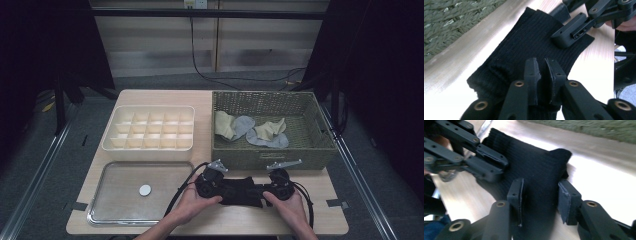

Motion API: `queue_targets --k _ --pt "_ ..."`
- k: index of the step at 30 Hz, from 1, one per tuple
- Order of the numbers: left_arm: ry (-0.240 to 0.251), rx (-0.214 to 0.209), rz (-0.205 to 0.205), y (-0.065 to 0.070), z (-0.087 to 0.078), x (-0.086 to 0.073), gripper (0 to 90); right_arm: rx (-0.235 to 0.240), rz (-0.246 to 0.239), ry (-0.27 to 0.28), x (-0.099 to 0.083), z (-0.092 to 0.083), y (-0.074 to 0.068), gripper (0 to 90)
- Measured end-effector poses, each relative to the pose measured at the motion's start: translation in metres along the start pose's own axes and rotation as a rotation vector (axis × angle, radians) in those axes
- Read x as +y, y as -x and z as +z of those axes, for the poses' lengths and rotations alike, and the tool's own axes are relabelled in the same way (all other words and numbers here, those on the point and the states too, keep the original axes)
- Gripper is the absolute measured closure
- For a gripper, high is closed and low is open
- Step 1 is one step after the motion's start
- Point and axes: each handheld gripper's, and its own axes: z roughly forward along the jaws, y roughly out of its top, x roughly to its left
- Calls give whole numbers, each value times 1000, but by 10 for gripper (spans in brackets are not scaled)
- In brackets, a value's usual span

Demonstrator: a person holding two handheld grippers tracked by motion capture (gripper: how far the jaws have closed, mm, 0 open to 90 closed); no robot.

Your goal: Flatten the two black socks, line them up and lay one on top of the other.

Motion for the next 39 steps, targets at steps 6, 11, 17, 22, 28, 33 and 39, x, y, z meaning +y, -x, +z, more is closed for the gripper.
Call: queue_targets --k 6,11,17,22,28,33,39 --pt "11 -1 -8 4 2 -2 816 21 6 14 3 -1 0 755" --pt "-1 -23 -18 9 4 -2 808 16 -5 21 2 -8 -3 781" --pt "-14 -76 11 13 -5 0 682 29 -8 12 -5 -15 -5 786" --pt "11 -9 35 12 -31 -4 606 17 -25 0 -5 -19 -6 785" --pt "33 14 -50 -10 -39 -14 570 8 -38 -1 -6 -22 -7 785" --pt "-22 0 -54 -12 -26 -14 556 -4 -50 12 -2 -23 -8 781" --pt "-33 -31 -58 -10 -18 -11 613 -6 -47 23 -1 -26 -7 778"
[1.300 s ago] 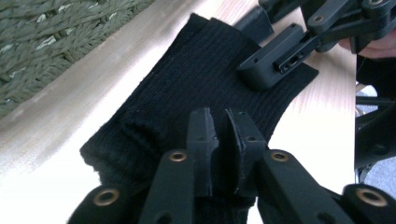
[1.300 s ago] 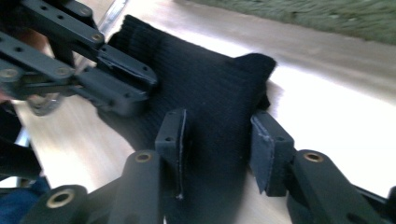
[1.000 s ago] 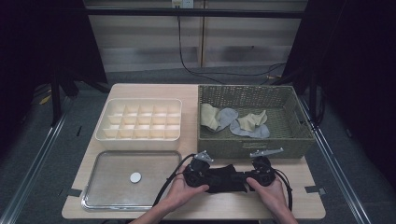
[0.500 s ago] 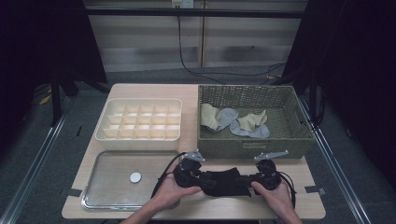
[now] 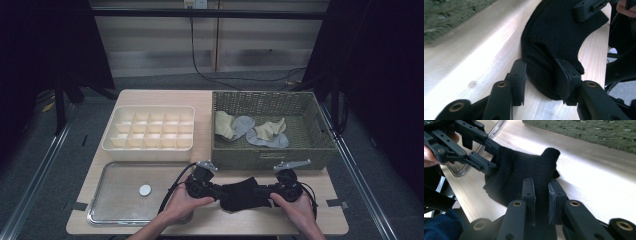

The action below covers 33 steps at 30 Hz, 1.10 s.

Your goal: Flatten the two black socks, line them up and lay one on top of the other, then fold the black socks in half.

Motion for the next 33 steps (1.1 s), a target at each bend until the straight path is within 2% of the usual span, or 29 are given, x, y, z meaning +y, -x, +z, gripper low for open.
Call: queue_targets --k 1,4,5,7,17,18,21,23,26,27,29,30,33 --pt "-2 -9 10 1 3 0 626 2 -1 3 1 0 0 776" --pt "-4 4 4 2 5 1 632 -1 -3 9 5 1 -1 772" --pt "0 -10 1 1 6 0 632 1 0 13 5 1 -1 771" --pt "2 -13 -8 1 6 0 631 3 -6 14 6 2 -3 766" --pt "6 3 -13 1 6 1 634 26 -31 23 10 5 -15 742" --pt "3 16 -5 0 6 2 633 28 -34 25 10 5 -16 741" --pt "3 5 -8 -2 6 3 633 28 -45 27 11 6 -20 736" --pt "4 12 -9 -3 6 3 634 30 -47 25 11 7 -21 730" --pt "8 0 -7 -3 6 3 634 37 -51 23 13 10 -23 723" --pt "4 15 -7 -3 6 3 634 40 -52 23 13 11 -24 717" --pt "15 -6 -7 -4 7 3 634 44 -65 13 14 13 -27 708" --pt "4 16 -3 -3 6 3 633 47 -66 10 14 14 -28 702" --pt "4 6 0 -3 6 3 631 48 -68 3 14 17 -31 671"
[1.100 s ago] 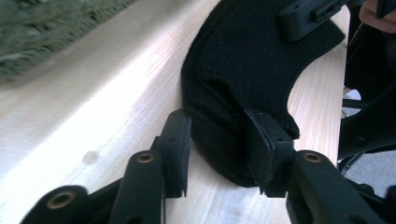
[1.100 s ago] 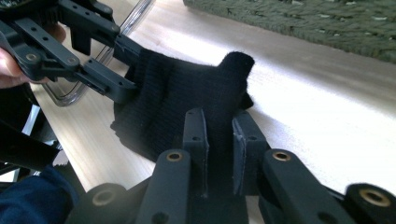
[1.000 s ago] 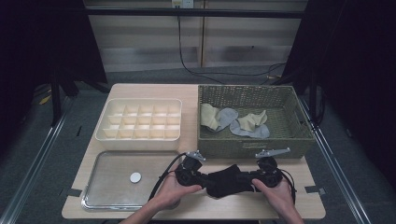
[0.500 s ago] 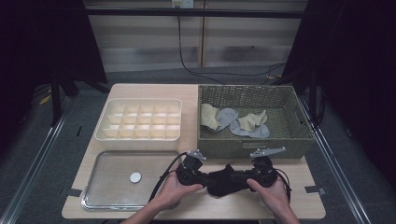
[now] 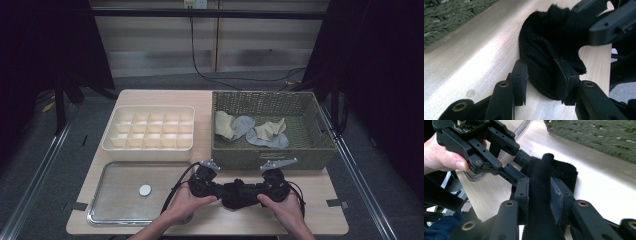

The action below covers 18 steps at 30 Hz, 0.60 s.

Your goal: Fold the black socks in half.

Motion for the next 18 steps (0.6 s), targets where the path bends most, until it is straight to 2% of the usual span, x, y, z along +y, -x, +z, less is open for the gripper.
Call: queue_targets --k 2,5,6,12,15,18 --pt "8 -5 -6 0 0 0 631 3 -10 -12 -1 2 -3 648" --pt "3 17 -6 0 0 0 631 11 -20 -25 -2 4 -7 619" --pt "4 8 -8 0 0 0 630 10 -20 -31 -3 4 -8 612" --pt "2 13 -10 1 0 1 632 14 -20 -44 -10 4 -10 599" --pt "-1 14 -6 1 0 1 633 6 -17 -51 -11 6 -10 621" --pt "-3 13 -4 1 0 1 636 -21 -40 -73 -9 12 -11 697"
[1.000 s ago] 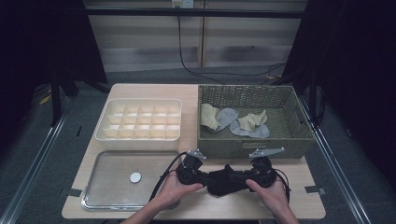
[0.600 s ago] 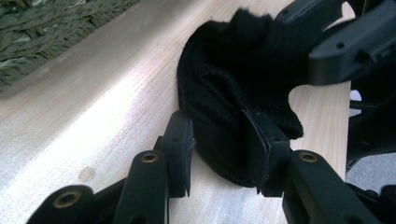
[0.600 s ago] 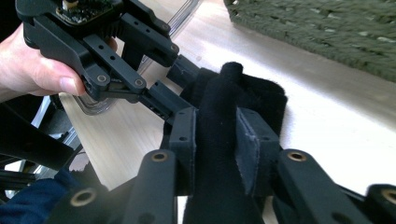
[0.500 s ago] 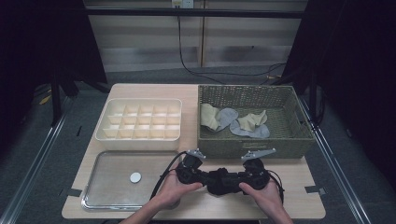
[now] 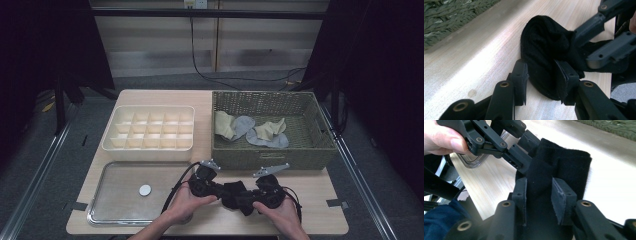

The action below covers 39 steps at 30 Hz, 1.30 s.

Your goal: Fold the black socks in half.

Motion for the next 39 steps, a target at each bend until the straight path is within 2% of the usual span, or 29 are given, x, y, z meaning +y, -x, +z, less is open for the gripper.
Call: queue_targets --k 2,4,6,9,11,12,13,17,19,21,22,23,25,26,27,30,31,32,34,37,38,39 --pt "2 0 7 1 1 0 644 -4 -1 -5 1 1 1 796" --pt "1 -7 9 1 1 0 665 10 20 10 2 0 3 842" --pt "7 -7 16 3 2 -1 682 18 27 23 3 -1 3 848" --pt "12 -18 36 4 3 -1 710 30 43 75 6 -5 3 852" --pt "1 -15 37 5 3 0 719 27 50 111 9 -7 3 853" --pt "3 -18 34 5 3 0 721 42 56 121 11 -7 4 853" --pt "-1 -4 32 6 3 0 721 46 55 124 12 -6 4 852" --pt "-7 -19 23 3 2 0 709 28 55 101 11 3 3 849" --pt "-16 -8 17 2 0 0 682 25 60 86 8 8 5 848" --pt "-11 -13 10 1 -4 0 650 21 56 83 6 9 6 842" --pt "1 -28 9 0 -5 -1 648 23 58 84 5 10 7 833" --pt "1 -3 7 1 -6 -1 649 22 55 85 5 9 7 809" --pt "5 -20 8 1 -6 -1 649 25 54 89 6 8 6 746" --pt "-4 -3 10 3 -5 0 649 28 54 91 6 6 5 705" --pt "0 -21 8 2 -4 -1 649 40 59 99 6 4 5 650" --pt "-10 -2 13 3 -3 -1 650 43 62 109 4 -4 3 577" --pt "-7 -18 9 2 -3 -1 651 46 65 115 3 -6 3 561" --pt "-7 -17 10 1 -3 -1 651 52 70 120 2 -9 4 541" --pt "-11 -10 3 2 -4 -1 651 64 76 123 0 -15 4 533" --pt "-12 -11 3 1 -3 -2 651 56 86 130 -4 -24 3 536" --pt "-11 -14 -1 1 -3 -2 651 58 88 130 -6 -26 3 610" --pt "-11 -11 -2 1 -3 -2 650 57 86 122 -9 -26 2 635"
